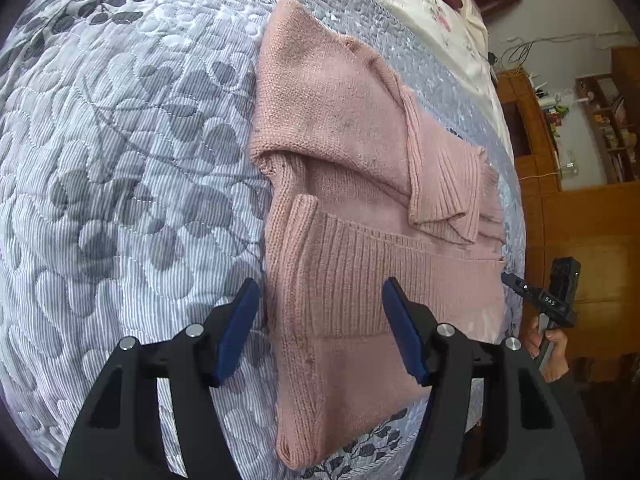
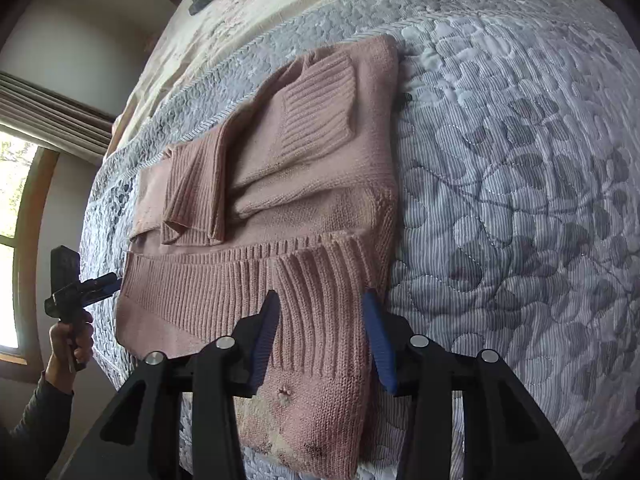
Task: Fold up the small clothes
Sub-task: 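Grasp the ribbed hem edge with both tools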
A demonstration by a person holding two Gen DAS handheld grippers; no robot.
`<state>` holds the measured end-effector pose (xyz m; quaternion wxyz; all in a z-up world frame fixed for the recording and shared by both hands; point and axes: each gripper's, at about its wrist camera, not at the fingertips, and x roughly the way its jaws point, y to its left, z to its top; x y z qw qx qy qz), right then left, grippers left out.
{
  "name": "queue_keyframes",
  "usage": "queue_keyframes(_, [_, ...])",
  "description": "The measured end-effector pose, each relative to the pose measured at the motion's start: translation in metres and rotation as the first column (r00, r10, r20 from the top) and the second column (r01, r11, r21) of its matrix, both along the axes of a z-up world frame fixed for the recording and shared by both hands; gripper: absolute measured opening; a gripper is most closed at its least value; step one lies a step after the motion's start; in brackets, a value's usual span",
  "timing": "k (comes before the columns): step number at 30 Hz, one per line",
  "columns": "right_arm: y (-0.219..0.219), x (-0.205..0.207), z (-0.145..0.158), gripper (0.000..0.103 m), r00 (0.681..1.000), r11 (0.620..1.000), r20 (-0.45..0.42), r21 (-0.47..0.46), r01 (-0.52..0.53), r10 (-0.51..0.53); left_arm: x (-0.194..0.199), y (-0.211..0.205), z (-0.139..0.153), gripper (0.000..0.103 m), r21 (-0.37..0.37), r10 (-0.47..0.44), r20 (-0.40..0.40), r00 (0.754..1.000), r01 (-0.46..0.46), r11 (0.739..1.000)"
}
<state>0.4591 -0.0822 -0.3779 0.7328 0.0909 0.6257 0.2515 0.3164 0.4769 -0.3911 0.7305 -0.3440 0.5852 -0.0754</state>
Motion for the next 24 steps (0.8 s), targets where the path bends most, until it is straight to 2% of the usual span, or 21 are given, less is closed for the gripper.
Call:
queue_keyframes(1, [0.002, -0.002, 0.002, 0.043, 1.0, 1.0, 0.015, -0.009, -0.01, 0.01, 0.001, -0.004, 0.002, 0.056, 0.035, -0.019, 0.002, 1.0, 0.019, 0.999])
queue_keyframes(3, [0.006, -0.009, 0.007, 0.028, 0.998, 0.999, 0.06, -0.021, -0.031, 0.032, 0.002, -0.011, 0.007, 0.023, 0.085, -0.054, 0.016, 0.998, 0.053, 0.995])
queue_keyframes(4, [0.008, -0.013, 0.01, 0.025, 0.996, 0.998, 0.081, -0.03, -0.046, 0.049, 0.002, -0.013, 0.01, 0.008, 0.112, -0.062, 0.02, 0.998, 0.059, 0.992])
queue_keyframes(7, [0.015, -0.02, 0.015, 0.021, 0.987, 0.994, 0.133, -0.071, -0.08, 0.089, -0.004, -0.015, 0.016, 0.008, 0.166, -0.063, 0.061, 0.996, 0.052, 0.985])
queue_keyframes(10, [0.019, -0.021, 0.013, 0.021, 0.985, 0.993, 0.142, -0.08, -0.09, 0.101, -0.007, -0.016, 0.014, 0.008, 0.178, -0.07, 0.079, 0.994, 0.055, 0.982])
queue_keyframes(13, [0.021, -0.017, 0.008, 0.024, 0.987, 0.994, 0.14, -0.089, -0.068, 0.08, -0.008, -0.018, 0.012, 0.008, 0.172, -0.065, 0.093, 0.994, 0.049, 0.984])
queue_keyframes(15, [0.013, -0.013, 0.007, 0.035, 0.988, 0.996, 0.145, -0.082, -0.032, 0.044, -0.007, -0.018, 0.012, 0.008, 0.163, -0.067, 0.096, 0.993, 0.051, 0.985])
queue_keyframes(17, [0.006, -0.009, 0.007, 0.042, 0.988, 0.997, 0.154, -0.077, -0.006, 0.018, -0.005, -0.021, 0.012, 0.008, 0.161, -0.088, 0.097, 0.991, 0.072, 0.984])
queue_keyframes(20, [0.002, -0.005, 0.002, 0.042, 0.991, 0.998, 0.134, -0.058, -0.011, 0.019, 0.0, -0.027, 0.011, 0.01, 0.162, -0.103, 0.096, 0.99, 0.087, 0.983])
queue_keyframes(22, [0.004, -0.004, -0.001, 0.041, 0.991, 0.997, 0.132, -0.07, -0.017, 0.026, 0.002, -0.027, 0.009, 0.01, 0.167, -0.103, 0.087, 0.991, 0.087, 0.982])
queue_keyframes(23, [0.004, -0.004, -0.001, 0.034, 0.991, 0.997, 0.131, -0.076, -0.016, 0.026, 0.003, -0.028, 0.009, 0.009, 0.176, -0.101, 0.088, 0.991, 0.085, 0.981])
queue_keyframes(24, [0.004, -0.005, 0.0, 0.022, 0.99, 0.996, 0.139, -0.085, -0.013, 0.025, 0.003, -0.029, 0.01, 0.009, 0.181, -0.102, 0.092, 0.991, 0.084, 0.98])
